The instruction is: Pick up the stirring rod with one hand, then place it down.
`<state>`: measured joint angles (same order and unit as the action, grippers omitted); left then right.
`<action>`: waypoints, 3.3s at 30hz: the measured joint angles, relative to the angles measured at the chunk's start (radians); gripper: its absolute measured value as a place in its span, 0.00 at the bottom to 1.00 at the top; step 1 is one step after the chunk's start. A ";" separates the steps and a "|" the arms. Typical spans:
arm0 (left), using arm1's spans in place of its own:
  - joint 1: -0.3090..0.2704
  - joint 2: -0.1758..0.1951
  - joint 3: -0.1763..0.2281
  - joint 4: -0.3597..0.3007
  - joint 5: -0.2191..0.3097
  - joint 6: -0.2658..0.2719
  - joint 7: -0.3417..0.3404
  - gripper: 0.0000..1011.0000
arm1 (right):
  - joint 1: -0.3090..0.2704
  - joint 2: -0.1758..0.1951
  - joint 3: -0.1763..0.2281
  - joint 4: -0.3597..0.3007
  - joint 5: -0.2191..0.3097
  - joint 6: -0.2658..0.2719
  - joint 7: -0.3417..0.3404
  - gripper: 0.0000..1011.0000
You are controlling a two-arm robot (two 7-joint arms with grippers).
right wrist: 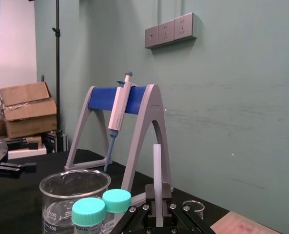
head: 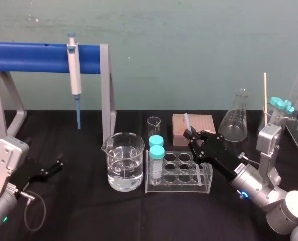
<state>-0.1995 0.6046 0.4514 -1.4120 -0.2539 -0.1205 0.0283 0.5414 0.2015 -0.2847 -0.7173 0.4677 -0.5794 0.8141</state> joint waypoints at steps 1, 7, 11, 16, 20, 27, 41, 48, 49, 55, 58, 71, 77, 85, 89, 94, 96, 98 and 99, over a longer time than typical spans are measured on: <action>0.000 0.000 0.000 0.000 0.000 0.000 0.000 0.99 | 0.000 0.000 0.000 0.000 0.000 0.000 0.000 0.07; 0.000 0.000 0.000 0.000 0.000 0.000 0.000 0.99 | 0.000 0.000 0.000 0.000 0.001 -0.003 0.002 0.07; 0.000 0.000 0.000 0.000 0.000 0.000 0.000 0.99 | 0.000 0.000 0.000 0.000 0.001 -0.004 0.002 0.09; 0.000 0.000 0.000 0.000 0.000 0.000 0.000 0.99 | 0.000 0.000 0.000 0.000 0.001 -0.004 0.003 0.21; 0.000 0.000 0.000 0.000 0.000 0.000 0.000 0.99 | 0.000 0.000 0.000 0.000 0.002 -0.005 0.003 0.37; 0.000 0.000 0.000 0.000 0.000 0.000 0.000 0.99 | 0.000 0.000 0.000 0.000 0.002 -0.005 0.004 0.54; 0.000 0.000 0.000 0.000 0.000 0.000 0.000 0.99 | 0.000 0.000 0.000 0.000 0.002 -0.006 0.004 0.97; 0.000 0.000 0.000 0.000 0.000 0.000 0.000 0.99 | -0.016 0.005 0.003 -0.045 -0.006 0.000 -0.018 0.99; 0.000 0.000 0.000 0.000 0.000 0.000 0.000 0.99 | -0.020 0.006 0.005 -0.057 -0.007 0.001 -0.025 0.99; 0.000 0.000 0.000 0.000 0.000 0.000 0.000 0.99 | -0.062 0.014 0.025 -0.158 -0.044 -0.012 -0.124 0.99; 0.000 0.000 0.000 0.000 0.000 0.000 0.000 0.99 | -0.087 0.019 0.041 -0.213 -0.084 -0.015 -0.200 0.99; 0.000 0.000 0.000 0.000 0.000 0.000 0.000 0.99 | -0.210 0.038 0.155 -0.409 -0.155 0.176 -0.460 0.99; 0.000 0.000 0.000 0.000 0.000 0.000 0.000 0.99 | -0.251 0.041 0.189 -0.447 -0.147 0.287 -0.502 0.99; 0.000 0.000 0.000 0.000 0.000 0.000 0.000 0.99 | -0.279 0.045 0.209 -0.470 -0.147 0.377 -0.518 0.99; 0.000 0.000 0.000 0.000 0.000 0.000 0.000 0.99 | -0.279 0.042 0.212 -0.467 -0.140 0.377 -0.504 0.99; 0.000 0.000 0.000 0.000 0.000 0.000 0.000 0.99 | -0.278 0.042 0.211 -0.466 -0.140 0.376 -0.504 0.99; 0.000 0.000 0.000 0.000 0.000 0.000 0.000 0.99 | -0.278 0.042 0.211 -0.466 -0.140 0.375 -0.504 0.99; 0.000 0.000 0.000 0.000 0.000 0.000 0.000 0.99 | -0.278 0.042 0.211 -0.466 -0.141 0.375 -0.505 0.99; 0.000 0.000 0.000 0.000 0.000 0.000 0.000 0.99 | -0.278 0.042 0.211 -0.466 -0.141 0.375 -0.505 0.99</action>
<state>-0.1995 0.6047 0.4514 -1.4120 -0.2539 -0.1205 0.0283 0.2634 0.2439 -0.0739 -1.1831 0.3268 -0.2046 0.3094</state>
